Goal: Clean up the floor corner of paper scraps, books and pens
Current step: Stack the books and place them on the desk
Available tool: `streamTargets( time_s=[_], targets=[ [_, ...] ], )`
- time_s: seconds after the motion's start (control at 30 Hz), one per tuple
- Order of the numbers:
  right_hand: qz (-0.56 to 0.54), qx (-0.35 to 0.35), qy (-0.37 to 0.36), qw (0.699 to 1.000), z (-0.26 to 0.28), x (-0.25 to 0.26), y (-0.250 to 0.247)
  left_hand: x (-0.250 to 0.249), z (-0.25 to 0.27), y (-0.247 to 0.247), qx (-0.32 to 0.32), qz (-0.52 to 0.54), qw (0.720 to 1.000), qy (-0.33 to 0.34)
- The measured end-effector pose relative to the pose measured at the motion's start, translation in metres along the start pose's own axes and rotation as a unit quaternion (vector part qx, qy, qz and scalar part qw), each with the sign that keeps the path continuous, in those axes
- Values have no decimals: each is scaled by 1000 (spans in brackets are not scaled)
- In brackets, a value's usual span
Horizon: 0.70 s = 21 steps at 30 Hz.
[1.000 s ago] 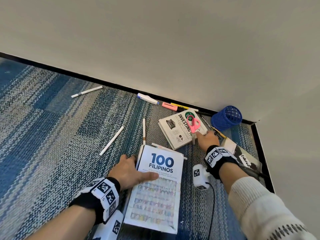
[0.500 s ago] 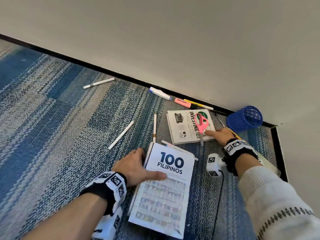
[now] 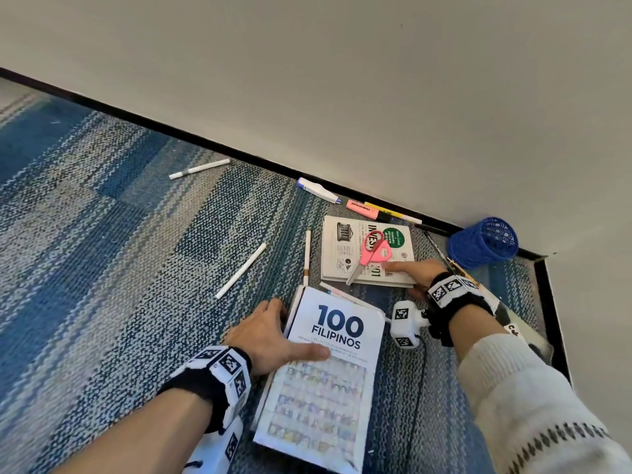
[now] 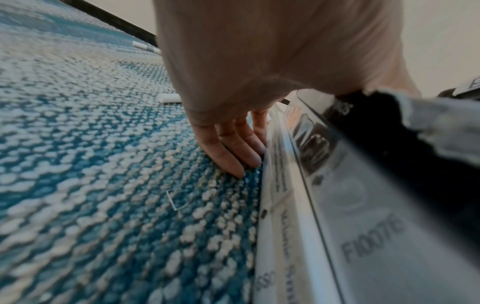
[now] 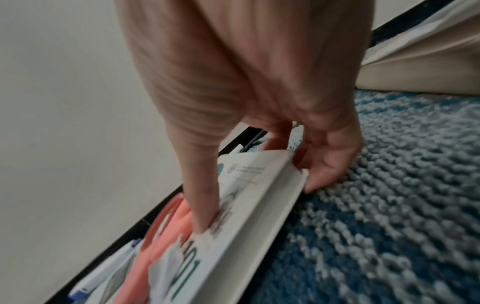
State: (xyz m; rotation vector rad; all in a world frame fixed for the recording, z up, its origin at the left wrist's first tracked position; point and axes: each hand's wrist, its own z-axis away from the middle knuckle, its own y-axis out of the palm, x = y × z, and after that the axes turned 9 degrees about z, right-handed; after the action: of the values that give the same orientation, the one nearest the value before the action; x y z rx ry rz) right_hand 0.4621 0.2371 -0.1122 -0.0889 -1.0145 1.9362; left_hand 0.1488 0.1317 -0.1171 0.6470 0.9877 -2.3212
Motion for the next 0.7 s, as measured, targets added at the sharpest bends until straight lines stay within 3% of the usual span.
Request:
streamTargets(
  time_s=[0.17,0.23,0.3,0.37,0.43,0.57,0.7],
  targets=[
    [-67,54,-42,995,13,-7,-13,1,-2,0,4,-5,1000,1],
    [-93,-4,-93,991,36,-6,-28,1,-3,-1,2,-5,1000,10],
    [-83,-110,-167,976,60,-9,-43,1,-2,-1,-2,-7,1000,18],
    [-12,-222,-218,950,89,-13,-54,-1,-1,-2,-4,-14,1000,25],
    [62,-286,-243,925,112,-17,-62,-4,2,-4,-2,-28,999,24],
    [71,-333,-281,897,153,-26,-69,-23,11,-12,-66,-102,989,88],
    [-43,-285,-325,901,191,-29,-70,-63,18,-19,-116,-9,972,203]
  ],
)
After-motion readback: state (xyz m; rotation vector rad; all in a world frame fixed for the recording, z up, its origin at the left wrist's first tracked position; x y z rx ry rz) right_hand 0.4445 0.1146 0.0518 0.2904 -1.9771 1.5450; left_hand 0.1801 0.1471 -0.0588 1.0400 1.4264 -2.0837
